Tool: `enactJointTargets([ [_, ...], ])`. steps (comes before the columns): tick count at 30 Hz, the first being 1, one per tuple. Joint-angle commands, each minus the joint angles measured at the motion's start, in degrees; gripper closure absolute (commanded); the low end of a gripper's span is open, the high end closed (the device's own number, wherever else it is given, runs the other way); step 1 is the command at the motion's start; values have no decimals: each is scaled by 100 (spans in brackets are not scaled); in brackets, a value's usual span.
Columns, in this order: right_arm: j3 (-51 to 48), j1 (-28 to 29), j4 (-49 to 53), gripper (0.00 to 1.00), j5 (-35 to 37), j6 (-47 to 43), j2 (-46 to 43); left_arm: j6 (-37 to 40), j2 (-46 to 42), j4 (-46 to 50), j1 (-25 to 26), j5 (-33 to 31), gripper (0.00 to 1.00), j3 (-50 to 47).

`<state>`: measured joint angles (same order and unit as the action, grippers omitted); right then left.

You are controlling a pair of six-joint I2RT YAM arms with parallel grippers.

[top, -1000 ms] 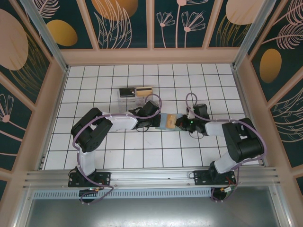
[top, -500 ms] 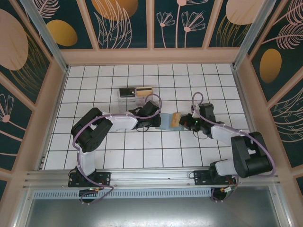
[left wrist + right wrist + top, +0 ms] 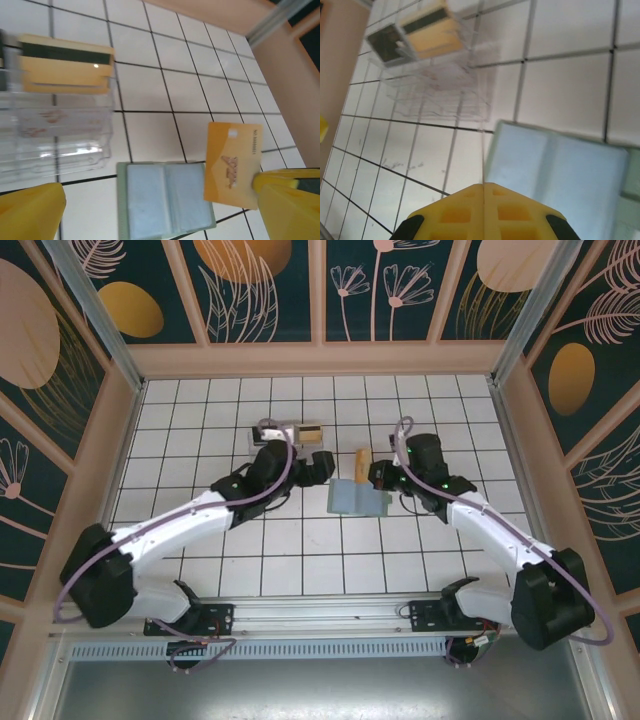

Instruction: Take the credit cards out of the card holder

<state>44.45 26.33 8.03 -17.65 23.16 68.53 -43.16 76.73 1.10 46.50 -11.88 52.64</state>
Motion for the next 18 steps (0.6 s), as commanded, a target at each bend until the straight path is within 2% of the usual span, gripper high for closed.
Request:
enactJointTargets([
  [1, 697, 444, 519, 100, 775, -798, 201, -205, -487, 375, -10, -823, 1, -410],
  [7, 1977, 1152, 1000, 100, 1595, -2190, 1014, -417, -1879, 610, -71, -1549, 1, -1269],
  [13, 3085, 1785, 1402, 100, 2670, -3914, 1977, -434, -3111, 712, -82, -1826, 1, -1978],
  [18, 3822, 1998, 1748, 100, 3453, -5170, 2865, -376, -3797, 968, -83, -1950, 1, -2275],
])
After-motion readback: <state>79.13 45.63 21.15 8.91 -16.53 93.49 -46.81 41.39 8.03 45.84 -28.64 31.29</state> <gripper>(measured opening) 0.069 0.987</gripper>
